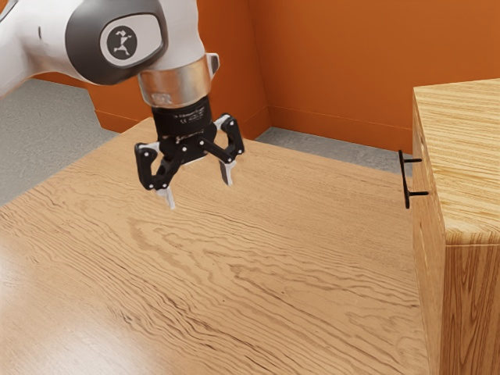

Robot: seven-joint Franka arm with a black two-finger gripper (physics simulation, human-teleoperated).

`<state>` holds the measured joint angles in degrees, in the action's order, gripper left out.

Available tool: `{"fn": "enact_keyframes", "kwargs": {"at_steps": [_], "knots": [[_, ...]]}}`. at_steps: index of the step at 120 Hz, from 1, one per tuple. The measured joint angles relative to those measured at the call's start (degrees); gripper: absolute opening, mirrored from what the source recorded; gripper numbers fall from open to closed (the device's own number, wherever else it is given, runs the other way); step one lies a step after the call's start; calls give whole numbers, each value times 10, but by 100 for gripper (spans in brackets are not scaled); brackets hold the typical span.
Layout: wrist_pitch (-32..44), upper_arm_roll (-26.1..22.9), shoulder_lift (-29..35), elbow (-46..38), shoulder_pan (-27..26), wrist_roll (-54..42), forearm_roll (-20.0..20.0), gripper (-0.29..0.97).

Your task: Pull the drawer handle with one arm to open the drawer

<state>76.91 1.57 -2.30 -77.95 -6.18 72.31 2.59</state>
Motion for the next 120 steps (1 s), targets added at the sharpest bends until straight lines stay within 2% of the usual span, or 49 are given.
{"fn": "enact_keyframes", "kwargs": {"at_steps": [21,42,71,96,120], "knots": [[18,1,-5,2,22,32,2,68],[37,2,-3,24,16,22,-1,68],[134,0,2,28,-12,38,-5,68],[155,5,14,27,-49,59,8,68],[174,5,-9,31,-57,79,-16,68]]}}
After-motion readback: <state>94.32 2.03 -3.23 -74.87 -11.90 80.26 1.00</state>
